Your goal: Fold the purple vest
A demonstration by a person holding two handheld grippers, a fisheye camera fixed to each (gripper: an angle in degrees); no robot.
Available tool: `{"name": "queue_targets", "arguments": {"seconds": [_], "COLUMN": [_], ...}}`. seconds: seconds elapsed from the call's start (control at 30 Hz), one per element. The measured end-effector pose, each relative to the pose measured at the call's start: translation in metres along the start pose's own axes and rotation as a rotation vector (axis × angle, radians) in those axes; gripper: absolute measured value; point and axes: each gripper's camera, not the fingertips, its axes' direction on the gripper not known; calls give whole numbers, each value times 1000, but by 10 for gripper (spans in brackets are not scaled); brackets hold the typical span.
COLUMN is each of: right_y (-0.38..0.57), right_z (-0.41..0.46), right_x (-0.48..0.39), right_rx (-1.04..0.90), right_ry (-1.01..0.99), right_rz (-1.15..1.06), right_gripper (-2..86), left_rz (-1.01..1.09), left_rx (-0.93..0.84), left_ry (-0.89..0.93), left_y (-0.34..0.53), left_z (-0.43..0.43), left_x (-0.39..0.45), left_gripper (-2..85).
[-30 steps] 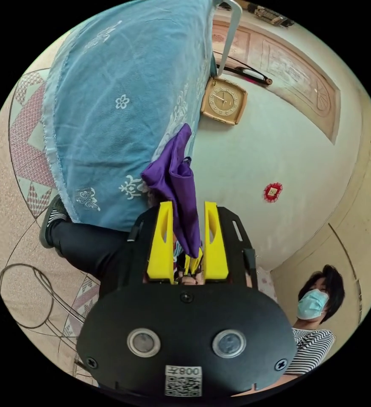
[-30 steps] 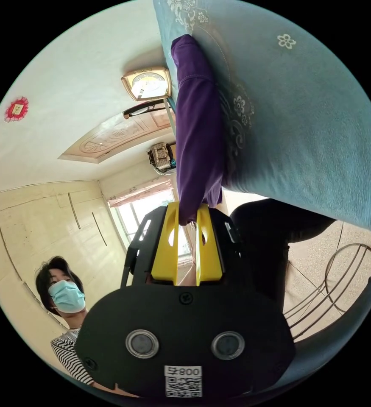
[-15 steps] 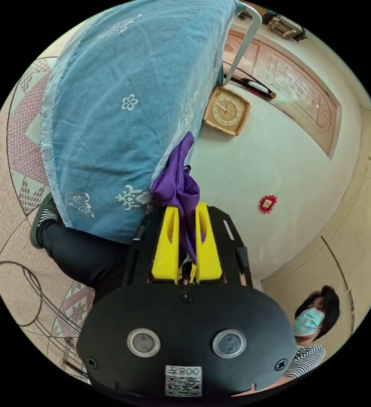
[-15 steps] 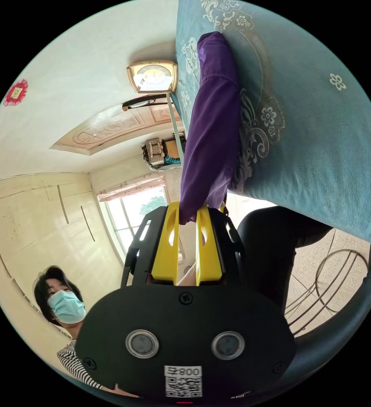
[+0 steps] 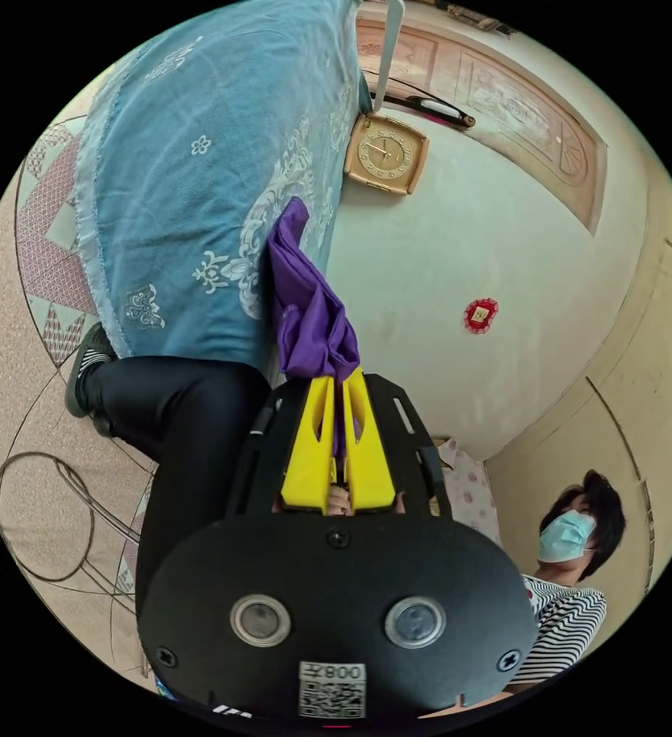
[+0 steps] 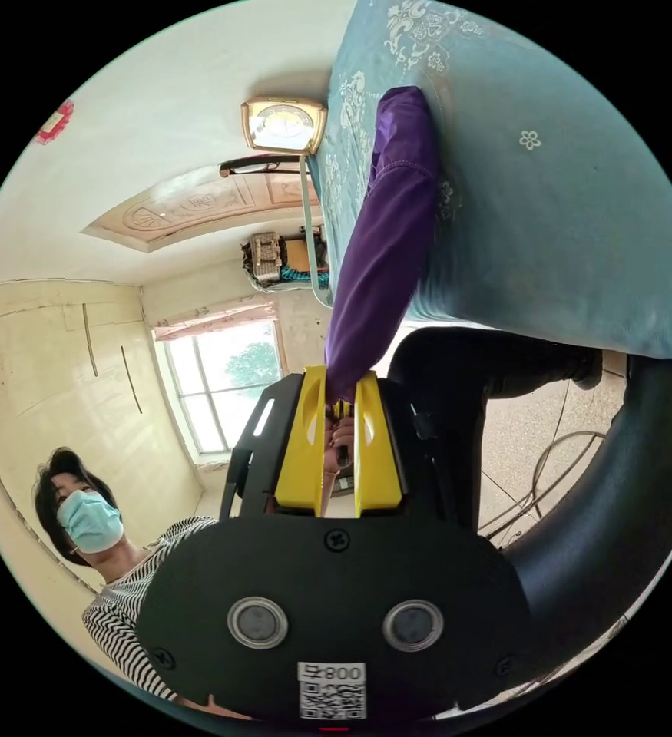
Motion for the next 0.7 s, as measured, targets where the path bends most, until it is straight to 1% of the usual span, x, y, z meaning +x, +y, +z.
{"name": "queue_targets", "arguments": {"seconds": [0.23,0.37,0.7], "right_y": [59,94,185], "right_z": [-42,-71,-143], "right_x": [-7,-5,32], "right_rx": [17,54,151], "right_ry": [36,-2,-50], "right_rz": [-143,-213,-300], "right_gripper": [54,47,28], "left_rz": [120,191,240], "left_rx": [-77,-132,-241], "left_ry": [68,110,175], "left_y": [37,56,110], "left_z": [31,55,115], "left_x": [66,105,162], "left_gripper": [25,25,24]}}
